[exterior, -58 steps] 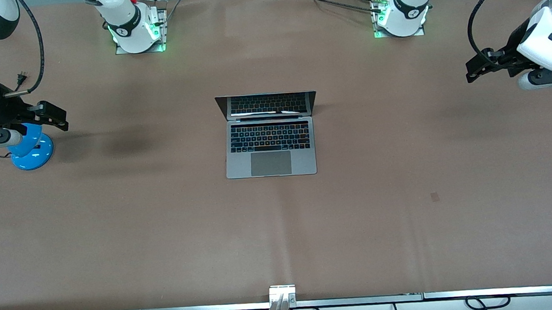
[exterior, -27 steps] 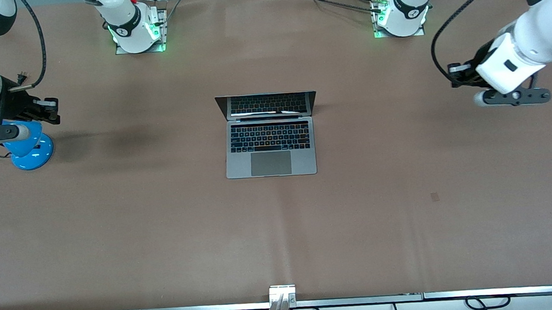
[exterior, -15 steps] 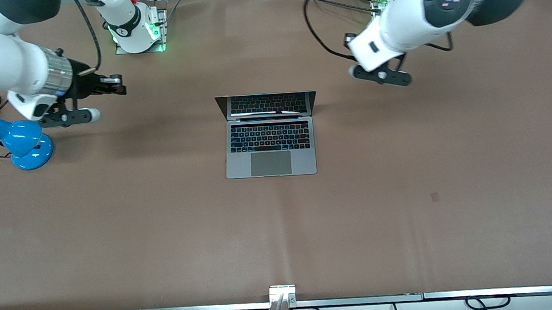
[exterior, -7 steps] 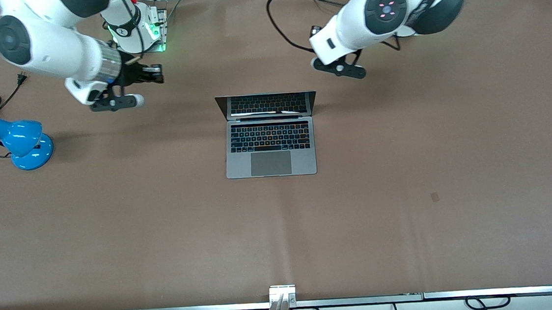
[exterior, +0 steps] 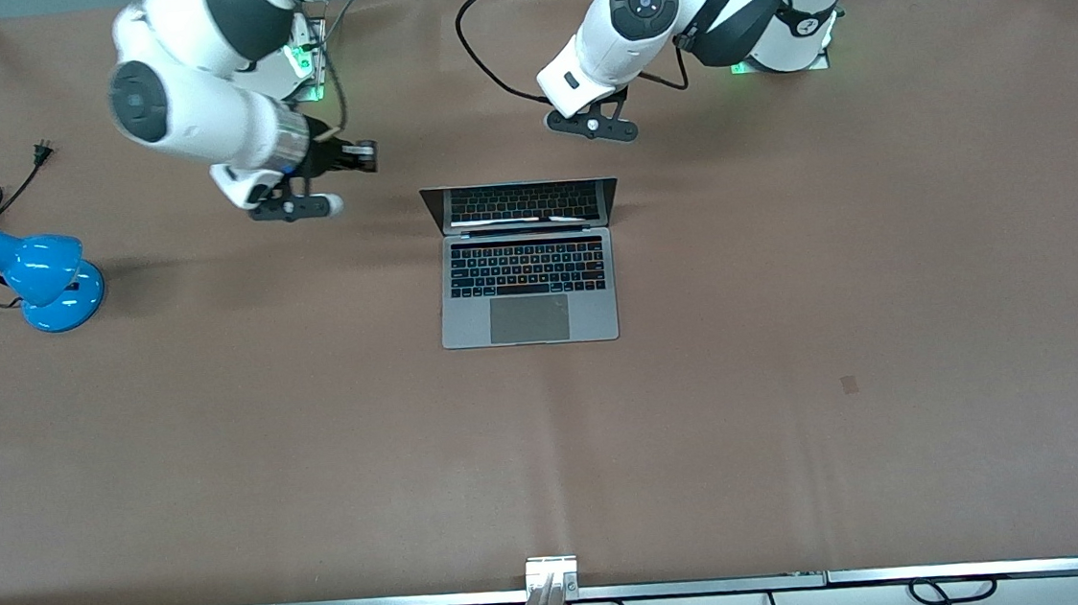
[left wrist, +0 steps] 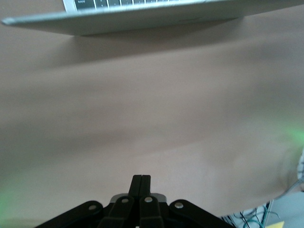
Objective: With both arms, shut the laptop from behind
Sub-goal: 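Move the right gripper and the left gripper toward the laptop screen's back, then push the screen's back with the right gripper while the left gripper pushes too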
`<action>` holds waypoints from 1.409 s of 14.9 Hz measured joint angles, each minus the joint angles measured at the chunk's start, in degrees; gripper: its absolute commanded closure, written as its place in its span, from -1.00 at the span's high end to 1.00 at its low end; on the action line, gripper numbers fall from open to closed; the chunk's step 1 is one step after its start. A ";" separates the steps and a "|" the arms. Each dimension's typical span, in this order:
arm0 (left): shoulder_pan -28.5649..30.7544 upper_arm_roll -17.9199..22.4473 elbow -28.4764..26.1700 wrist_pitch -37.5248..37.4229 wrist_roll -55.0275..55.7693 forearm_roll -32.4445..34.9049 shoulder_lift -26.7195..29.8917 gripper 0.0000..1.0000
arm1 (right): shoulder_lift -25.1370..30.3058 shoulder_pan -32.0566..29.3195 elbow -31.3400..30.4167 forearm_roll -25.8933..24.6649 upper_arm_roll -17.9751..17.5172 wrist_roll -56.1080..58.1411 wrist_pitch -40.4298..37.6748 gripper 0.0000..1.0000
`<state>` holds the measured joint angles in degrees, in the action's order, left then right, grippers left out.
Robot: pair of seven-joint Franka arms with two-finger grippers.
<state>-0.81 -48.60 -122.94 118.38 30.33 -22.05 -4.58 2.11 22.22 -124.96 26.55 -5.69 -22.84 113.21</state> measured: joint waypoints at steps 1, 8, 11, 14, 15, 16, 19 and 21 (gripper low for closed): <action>0.04 -0.37 -1.51 2.69 0.00 0.00 0.02 -0.98 | -1.19 1.81 -0.13 0.17 -0.04 -1.48 2.04 -1.00; 0.15 -2.31 -7.13 21.27 -0.11 0.00 -0.03 -0.98 | -7.22 6.46 -0.29 2.94 -0.04 -3.18 11.21 -1.00; 0.33 -2.31 -7.34 25.47 -0.30 0.00 -0.03 -0.98 | -8.98 6.72 -0.12 3.18 -0.02 -3.28 14.77 -1.00; 1.03 -2.29 -7.40 29.27 -2.63 0.00 -0.04 -0.98 | -10.30 6.72 0.93 3.18 -0.02 -3.26 15.58 -1.00; 1.61 -2.28 -7.44 30.41 -3.77 0.00 -0.05 -0.98 | -10.84 6.72 1.69 3.18 -0.02 -3.26 15.62 -1.00; 2.36 -2.27 -7.47 31.70 -5.14 0.00 -0.16 -0.98 | -11.48 6.72 2.59 3.18 -0.02 -3.26 15.69 -1.00; 4.12 -2.15 -7.80 37.96 -8.99 0.00 -2.59 -0.98 | -14.50 6.69 6.14 3.18 0.22 -3.26 15.83 -1.00; 4.37 -2.06 -7.93 42.63 -10.41 0.00 -5.75 -0.98 | -16.60 6.62 8.23 3.18 0.46 -3.23 15.86 -1.00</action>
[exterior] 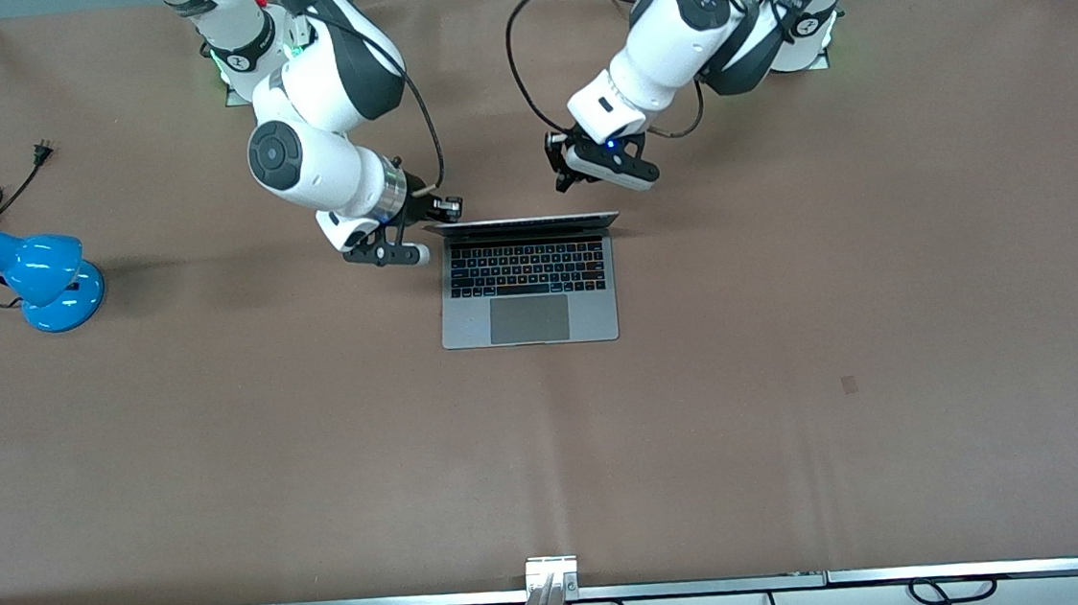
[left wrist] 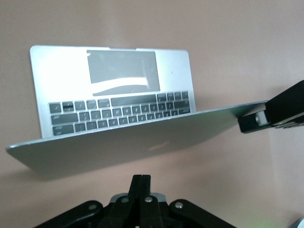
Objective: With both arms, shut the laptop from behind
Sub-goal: 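Push the screen's back with the right gripper while the left gripper pushes too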
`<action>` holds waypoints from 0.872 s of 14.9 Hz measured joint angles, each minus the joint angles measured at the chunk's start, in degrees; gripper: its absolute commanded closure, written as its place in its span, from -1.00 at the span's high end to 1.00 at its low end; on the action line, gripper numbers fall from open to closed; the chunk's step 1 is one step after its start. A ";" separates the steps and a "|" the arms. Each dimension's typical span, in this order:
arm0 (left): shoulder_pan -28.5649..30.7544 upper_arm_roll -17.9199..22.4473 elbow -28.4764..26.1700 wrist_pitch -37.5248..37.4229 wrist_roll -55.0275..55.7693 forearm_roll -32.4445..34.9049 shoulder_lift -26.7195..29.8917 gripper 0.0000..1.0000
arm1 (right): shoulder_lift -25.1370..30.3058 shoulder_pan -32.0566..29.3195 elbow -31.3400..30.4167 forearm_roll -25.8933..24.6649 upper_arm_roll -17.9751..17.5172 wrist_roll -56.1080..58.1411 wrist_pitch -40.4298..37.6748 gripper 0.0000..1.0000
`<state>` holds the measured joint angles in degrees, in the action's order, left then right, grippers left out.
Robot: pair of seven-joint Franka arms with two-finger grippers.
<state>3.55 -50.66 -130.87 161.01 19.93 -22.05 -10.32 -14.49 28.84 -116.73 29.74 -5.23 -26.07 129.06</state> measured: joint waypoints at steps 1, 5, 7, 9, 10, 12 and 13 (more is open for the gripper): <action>0.03 0.20 -0.05 1.66 -1.22 0.00 -1.63 -0.98 | -0.89 -0.05 0.89 0.00 0.07 0.04 0.03 -1.00; 0.18 2.71 -0.09 6.13 -6.65 0.00 -6.95 -0.98 | -3.92 -0.16 4.29 0.00 0.37 0.22 0.12 -1.00; 0.12 3.80 -0.11 10.27 -10.02 0.00 -10.42 -0.98 | -5.55 -0.18 5.98 -0.01 0.57 0.23 0.15 -1.00; 0.11 4.82 0.00 14.40 -13.46 0.00 -14.19 -0.98 | -7.39 -0.21 7.71 -0.01 0.83 0.50 0.42 -1.00; 0.11 5.17 0.30 15.41 -14.57 0.00 -15.65 -0.98 | -8.46 -0.26 8.72 -0.01 1.05 0.75 0.56 -1.00; 0.10 5.61 1.16 15.97 -15.69 0.00 -17.41 -0.98 | -10.75 -0.60 10.90 -0.01 1.45 1.75 0.69 -1.00; 0.09 5.82 1.58 15.97 -16.18 0.00 -17.92 -0.98 | -11.86 -0.91 12.05 -0.01 1.55 2.10 0.70 -1.00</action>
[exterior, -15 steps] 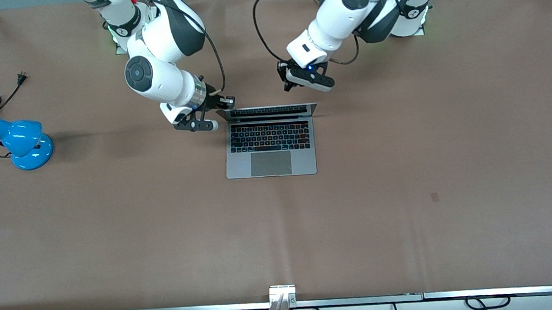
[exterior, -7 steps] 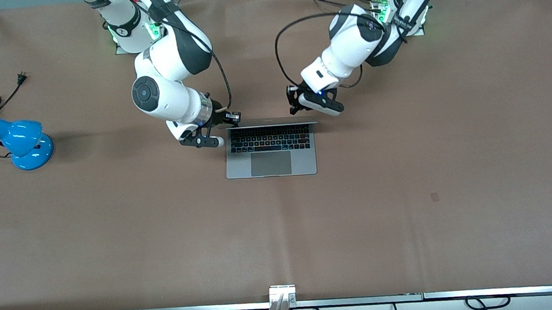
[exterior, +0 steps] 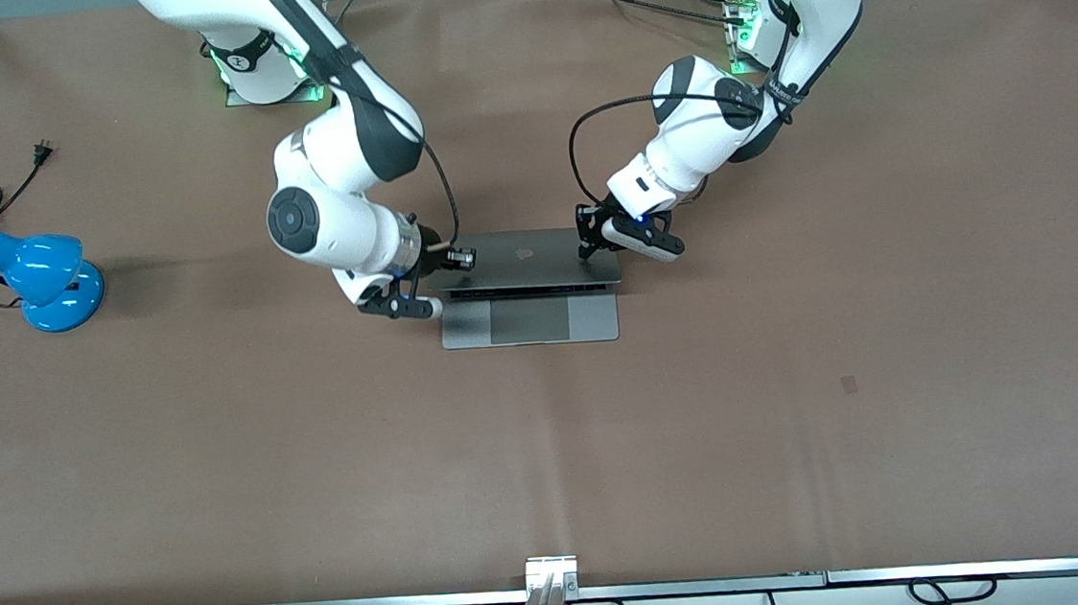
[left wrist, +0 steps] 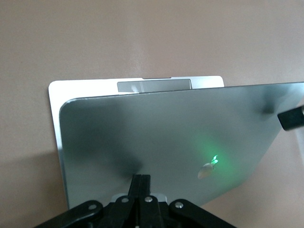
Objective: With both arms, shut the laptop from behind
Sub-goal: 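Push the screen's back with the right gripper while the left gripper pushes too, then press the screen down flat with both grippers onto the keyboard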
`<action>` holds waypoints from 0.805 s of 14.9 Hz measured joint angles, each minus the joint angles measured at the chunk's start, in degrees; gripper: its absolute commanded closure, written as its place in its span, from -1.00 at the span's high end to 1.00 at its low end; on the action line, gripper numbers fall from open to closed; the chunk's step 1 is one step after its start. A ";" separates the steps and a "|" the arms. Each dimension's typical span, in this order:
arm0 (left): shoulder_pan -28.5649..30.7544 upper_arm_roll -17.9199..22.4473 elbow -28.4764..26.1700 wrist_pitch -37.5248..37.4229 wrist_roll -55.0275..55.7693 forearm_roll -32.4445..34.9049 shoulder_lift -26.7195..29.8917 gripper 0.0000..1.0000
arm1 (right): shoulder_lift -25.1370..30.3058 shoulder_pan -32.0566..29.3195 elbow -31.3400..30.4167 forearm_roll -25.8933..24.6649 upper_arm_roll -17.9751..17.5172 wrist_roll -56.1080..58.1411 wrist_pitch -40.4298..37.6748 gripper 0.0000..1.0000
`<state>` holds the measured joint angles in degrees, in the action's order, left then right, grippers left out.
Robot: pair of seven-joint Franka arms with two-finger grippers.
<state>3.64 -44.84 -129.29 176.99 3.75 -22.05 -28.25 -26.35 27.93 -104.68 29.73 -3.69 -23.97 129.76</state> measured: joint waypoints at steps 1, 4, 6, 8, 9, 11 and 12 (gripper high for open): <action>-0.04 0.36 0.40 0.00 -0.59 0.00 -0.46 -0.98 | -1.08 -0.29 1.08 0.00 0.06 0.27 0.00 -1.00; -0.38 2.02 2.18 0.00 -2.62 0.00 -2.53 -0.98 | -4.08 -0.97 3.47 0.00 0.09 1.62 0.00 -1.00; -1.00 3.19 3.59 0.00 -3.57 0.00 -4.23 -0.98 | -6.03 -1.23 4.97 0.00 0.10 2.06 0.13 -1.00; -2.21 4.72 4.75 0.01 -4.90 0.00 -5.72 -0.98 | -7.65 -1.35 5.95 0.00 0.10 2.15 0.49 -1.00; -2.98 5.71 5.19 0.01 -5.48 0.00 -6.43 -0.98 | -8.40 -1.40 6.30 0.00 0.10 2.18 0.85 -1.00; -4.68 7.73 6.32 0.04 -6.31 0.00 -7.98 -0.98 | -10.03 -1.48 7.26 0.00 0.10 2.23 1.68 -1.00; -5.50 8.61 6.94 0.08 -6.49 0.00 -8.69 -0.98 | -10.88 -1.50 7.86 -0.04 0.10 2.27 1.84 -1.00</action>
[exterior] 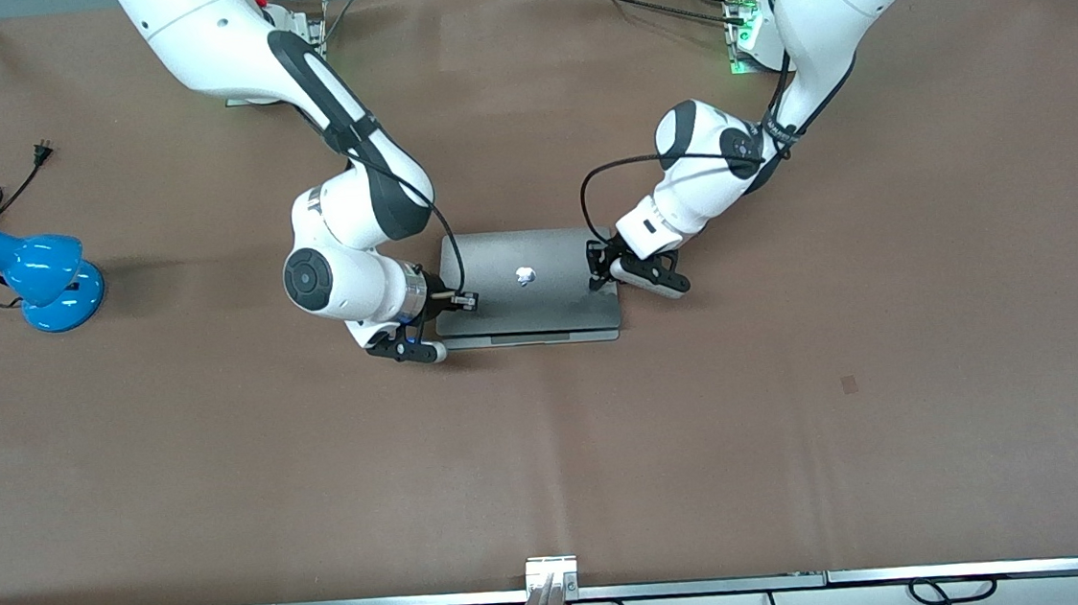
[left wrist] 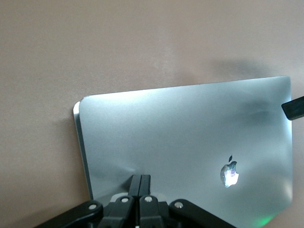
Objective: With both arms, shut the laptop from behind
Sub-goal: 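Press the screen down flat with both grippers onto the keyboard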
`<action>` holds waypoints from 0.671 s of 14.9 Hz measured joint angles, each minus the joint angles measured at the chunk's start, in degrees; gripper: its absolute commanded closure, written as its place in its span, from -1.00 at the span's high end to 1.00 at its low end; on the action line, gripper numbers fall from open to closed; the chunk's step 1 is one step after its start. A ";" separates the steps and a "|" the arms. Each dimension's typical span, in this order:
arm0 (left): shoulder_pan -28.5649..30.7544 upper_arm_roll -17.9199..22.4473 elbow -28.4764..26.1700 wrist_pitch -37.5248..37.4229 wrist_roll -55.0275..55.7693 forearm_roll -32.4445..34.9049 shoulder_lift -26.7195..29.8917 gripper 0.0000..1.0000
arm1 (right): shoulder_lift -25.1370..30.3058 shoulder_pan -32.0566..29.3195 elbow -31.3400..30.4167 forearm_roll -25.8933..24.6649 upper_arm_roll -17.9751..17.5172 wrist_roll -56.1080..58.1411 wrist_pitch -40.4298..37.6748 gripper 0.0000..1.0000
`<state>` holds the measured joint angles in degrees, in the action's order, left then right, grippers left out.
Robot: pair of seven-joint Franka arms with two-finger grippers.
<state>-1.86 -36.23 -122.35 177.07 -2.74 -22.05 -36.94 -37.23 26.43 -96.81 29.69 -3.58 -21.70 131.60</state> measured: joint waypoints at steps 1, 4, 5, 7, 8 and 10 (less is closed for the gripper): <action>-0.83 0.87 0.63 0.01 -0.06 0.00 -0.64 -0.98 | -0.89 -0.01 0.68 -0.15 0.00 0.06 0.14 -1.00; -2.20 2.37 1.93 0.06 -0.47 0.00 -2.14 -0.98 | -3.73 -0.04 2.42 -0.60 0.01 0.13 1.50 -1.00; -2.27 2.48 2.31 0.06 -0.89 0.00 -2.67 -0.98 | -4.59 -0.05 2.68 -0.62 0.01 0.20 2.43 -1.00; -2.29 2.50 2.73 0.06 -1.28 0.00 -2.93 -0.98 | -5.79 -0.07 3.20 -0.62 -0.04 0.39 3.51 -1.00; -2.29 2.51 2.83 0.06 -1.49 0.00 -3.06 -0.98 | -5.78 -0.07 3.37 -0.64 -0.04 0.42 3.57 -1.00; -2.29 2.51 2.91 0.06 -1.68 0.00 -3.09 -0.98 | -5.87 -0.07 3.49 -0.67 -0.04 0.68 3.84 -1.00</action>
<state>-4.15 -33.72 -119.45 177.13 -4.42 -22.05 -40.03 -43.10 26.36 -93.32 29.02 -3.62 -21.02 135.44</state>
